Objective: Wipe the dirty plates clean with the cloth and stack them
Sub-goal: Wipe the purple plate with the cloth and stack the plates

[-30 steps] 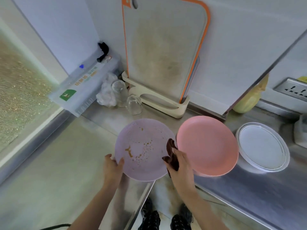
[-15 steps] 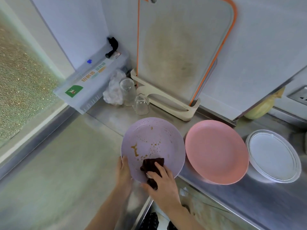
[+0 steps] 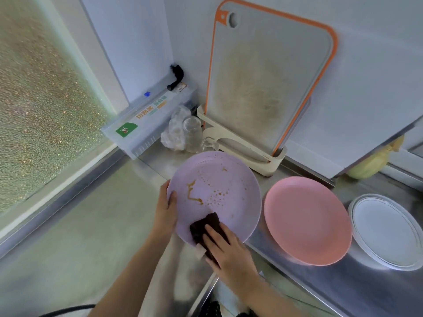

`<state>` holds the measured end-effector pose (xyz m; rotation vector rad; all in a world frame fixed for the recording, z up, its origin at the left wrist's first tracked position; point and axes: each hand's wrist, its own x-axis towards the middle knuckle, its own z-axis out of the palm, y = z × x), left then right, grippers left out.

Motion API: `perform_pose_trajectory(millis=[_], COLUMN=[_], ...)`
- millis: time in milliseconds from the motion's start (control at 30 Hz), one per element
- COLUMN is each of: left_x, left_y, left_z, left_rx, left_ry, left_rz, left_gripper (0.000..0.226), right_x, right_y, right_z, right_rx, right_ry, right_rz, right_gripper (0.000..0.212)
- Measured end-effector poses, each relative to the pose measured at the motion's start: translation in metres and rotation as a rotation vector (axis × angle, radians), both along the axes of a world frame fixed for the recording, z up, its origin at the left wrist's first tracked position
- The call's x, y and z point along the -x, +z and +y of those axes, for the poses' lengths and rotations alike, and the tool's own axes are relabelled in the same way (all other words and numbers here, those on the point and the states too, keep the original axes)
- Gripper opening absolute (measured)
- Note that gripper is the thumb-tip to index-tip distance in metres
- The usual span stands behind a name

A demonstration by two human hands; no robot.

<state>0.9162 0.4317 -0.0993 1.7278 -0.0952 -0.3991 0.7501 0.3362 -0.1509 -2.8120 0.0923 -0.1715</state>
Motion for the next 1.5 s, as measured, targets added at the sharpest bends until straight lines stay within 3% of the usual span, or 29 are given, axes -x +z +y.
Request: perform_pose_trajectory(millis=[167,367,500,633,767,867,967,1133,1267,1400,1500], left_x=[-0.003,0.013,0.018,0.006,0.007,0.01,0.015,0.002,-0.007,0.003,0.011], left_y=[0.02,0.029,0.035,0.043,0.053,0.057,0.066,0.076,0.081,0.073,0.066], left_z=[-0.007,-0.031,-0.039,-0.034,-0.041,-0.055,-0.068,-0.061,-0.057,-0.067,-0.071], left_rx=[0.062,0.052,0.027,0.045,0.026,0.03,0.041,0.022,0.013,0.01,0.025], left_ry=[0.05,0.131,0.1,0.125,0.091,0.114,0.088,0.04,0.002,0.033,0.062], left_rz=[-0.055,-0.08,-0.102,-0.103,-0.148,-0.135,-0.163,-0.144,-0.159,-0.136,-0.116], left_gripper=[0.027,0.028,0.03,0.027,0.026,0.026,0.028,0.029,0.025,0.025,0.019], right_x=[0.009,-0.013,-0.021,0.004,0.02,0.012,-0.003,0.0,0.012,0.006,0.002], right_y=[0.003,0.028,0.042,0.04,0.037,0.046,0.056,0.059,0.064,0.077,0.077], right_z=[-0.044,0.006,0.016,-0.037,-0.086,-0.066,-0.027,-0.048,-0.088,-0.076,-0.055], right_rx=[0.044,-0.106,-0.165,0.035,0.141,0.049,-0.127,0.093,0.136,-0.007,-0.122], right_ry=[-0.079,-0.193,-0.215,-0.069,-0.118,-0.192,-0.216,-0.117,-0.321,-0.481,-0.345], right_rz=[-0.075,-0.206,-0.314,-0.331,-0.274,-0.344,-0.409,-0.397,-0.297,-0.159,-0.214], right_gripper=[0.051,0.055,0.045,0.049,0.057,0.042,0.046,0.052,0.061,0.074,0.054])
